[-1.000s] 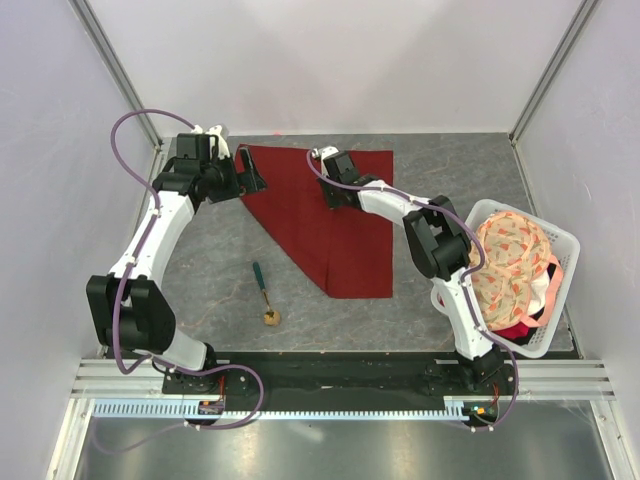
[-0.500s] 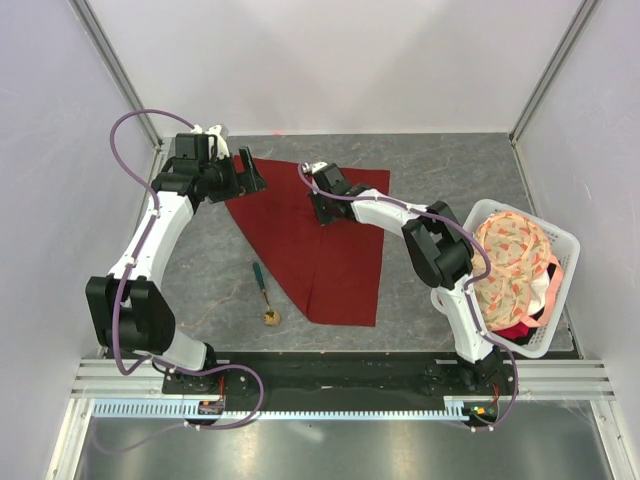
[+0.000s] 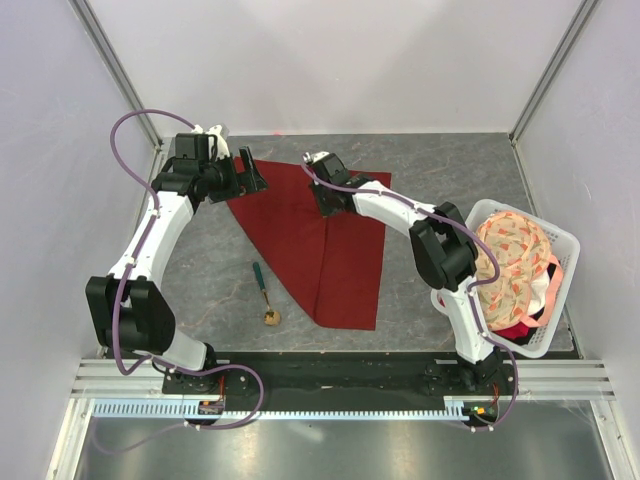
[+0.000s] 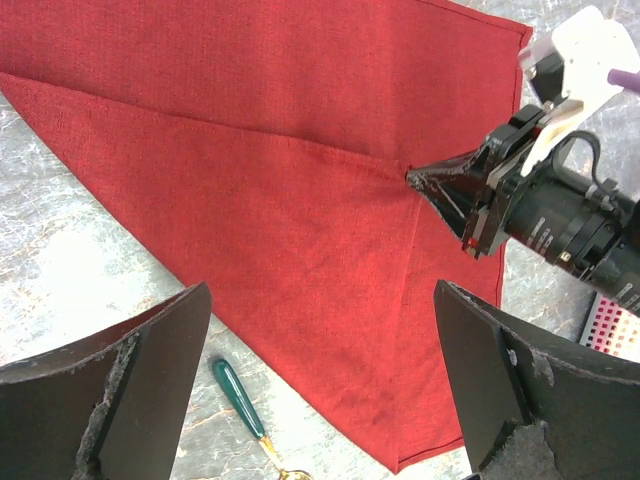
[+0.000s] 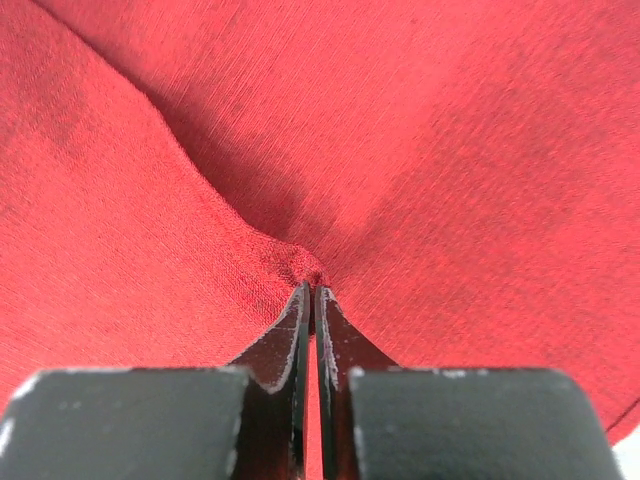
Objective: Fold the napkin, place the utensils inside, and roll it up
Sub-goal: Fold the napkin
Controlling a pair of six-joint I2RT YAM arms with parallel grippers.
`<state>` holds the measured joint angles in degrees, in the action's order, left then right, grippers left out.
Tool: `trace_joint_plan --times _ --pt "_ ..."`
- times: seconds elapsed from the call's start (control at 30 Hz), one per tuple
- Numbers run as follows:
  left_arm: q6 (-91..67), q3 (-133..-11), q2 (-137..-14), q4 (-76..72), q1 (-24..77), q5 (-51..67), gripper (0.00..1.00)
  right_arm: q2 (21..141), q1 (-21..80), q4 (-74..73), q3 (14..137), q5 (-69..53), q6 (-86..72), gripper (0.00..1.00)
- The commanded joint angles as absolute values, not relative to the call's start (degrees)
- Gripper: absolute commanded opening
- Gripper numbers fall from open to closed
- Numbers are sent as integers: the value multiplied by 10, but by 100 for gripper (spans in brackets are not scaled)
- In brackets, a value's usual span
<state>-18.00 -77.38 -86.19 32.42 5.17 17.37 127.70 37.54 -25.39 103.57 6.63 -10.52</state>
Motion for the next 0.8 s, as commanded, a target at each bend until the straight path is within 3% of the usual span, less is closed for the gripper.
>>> trace_joint_plan --times 0.0,0.77 --pt "-171 -771 -838 302 47 193 100 1266 356 -261 1073 97 -102 6" --pt "-169 -770 -831 302 45 192 100 1332 217 -250 1148 102 -70 4"
